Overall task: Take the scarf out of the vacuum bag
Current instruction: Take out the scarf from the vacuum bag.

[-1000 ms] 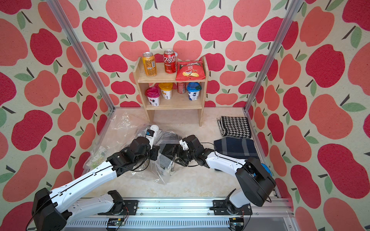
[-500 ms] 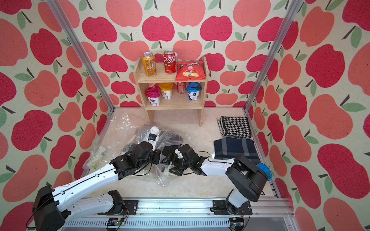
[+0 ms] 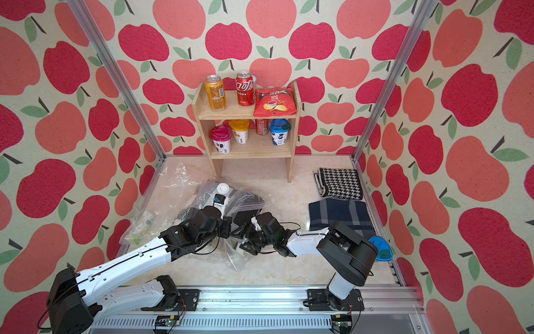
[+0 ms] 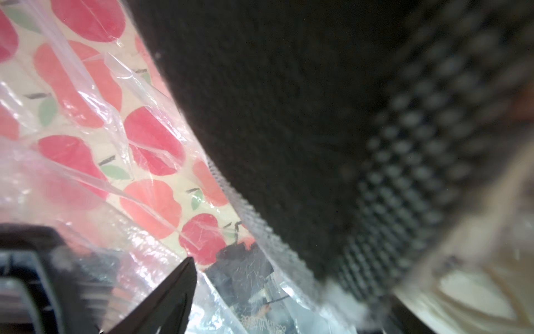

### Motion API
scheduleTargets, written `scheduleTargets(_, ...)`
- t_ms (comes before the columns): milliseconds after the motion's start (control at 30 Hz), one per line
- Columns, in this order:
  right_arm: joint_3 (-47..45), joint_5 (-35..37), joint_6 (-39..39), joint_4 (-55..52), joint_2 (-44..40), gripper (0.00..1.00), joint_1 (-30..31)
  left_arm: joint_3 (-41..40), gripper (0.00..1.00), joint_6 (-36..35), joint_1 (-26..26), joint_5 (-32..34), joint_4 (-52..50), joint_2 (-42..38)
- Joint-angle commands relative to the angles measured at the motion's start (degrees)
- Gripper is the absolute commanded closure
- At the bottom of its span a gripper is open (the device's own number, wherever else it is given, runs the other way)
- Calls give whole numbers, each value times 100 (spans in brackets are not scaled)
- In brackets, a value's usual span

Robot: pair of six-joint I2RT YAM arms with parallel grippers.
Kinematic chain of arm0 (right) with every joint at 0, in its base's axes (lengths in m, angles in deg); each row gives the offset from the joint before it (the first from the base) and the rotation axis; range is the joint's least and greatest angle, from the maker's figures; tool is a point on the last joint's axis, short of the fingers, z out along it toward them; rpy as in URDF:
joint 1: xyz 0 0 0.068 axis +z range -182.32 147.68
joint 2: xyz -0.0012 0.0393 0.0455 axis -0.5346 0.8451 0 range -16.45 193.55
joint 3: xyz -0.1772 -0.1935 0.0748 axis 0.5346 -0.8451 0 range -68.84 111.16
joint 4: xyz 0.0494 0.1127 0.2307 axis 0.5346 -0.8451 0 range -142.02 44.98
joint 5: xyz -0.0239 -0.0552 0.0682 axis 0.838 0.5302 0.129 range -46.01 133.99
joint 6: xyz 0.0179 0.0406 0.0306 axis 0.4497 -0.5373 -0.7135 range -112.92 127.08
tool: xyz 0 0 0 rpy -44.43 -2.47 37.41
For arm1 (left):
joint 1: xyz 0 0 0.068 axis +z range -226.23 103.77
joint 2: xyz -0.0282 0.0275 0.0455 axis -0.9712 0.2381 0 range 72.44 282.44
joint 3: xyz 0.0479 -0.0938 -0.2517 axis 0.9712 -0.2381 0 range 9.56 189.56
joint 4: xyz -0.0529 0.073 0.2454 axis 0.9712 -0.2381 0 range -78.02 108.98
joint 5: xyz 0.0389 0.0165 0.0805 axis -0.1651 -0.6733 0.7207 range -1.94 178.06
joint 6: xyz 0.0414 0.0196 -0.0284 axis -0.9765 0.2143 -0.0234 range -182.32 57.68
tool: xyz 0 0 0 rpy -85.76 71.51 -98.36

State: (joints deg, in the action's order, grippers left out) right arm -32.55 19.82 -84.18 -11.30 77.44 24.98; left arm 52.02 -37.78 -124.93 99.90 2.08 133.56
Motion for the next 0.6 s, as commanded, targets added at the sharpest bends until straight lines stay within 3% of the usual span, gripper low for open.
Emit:
scheduleTargets(0, -93, 111, -1, 105, 8, 25, -98, -74, 100, 36, -48, 94, -120, -108)
scheduleTargets(367, 102, -42, 602, -789, -417, 49, -679, -80, 100, 17, -54, 122, -163, -118)
scheduleTargets(567, 268, -219, 665, -797, -177, 53, -771, -80, 100, 38, -55, 116, -175, -98)
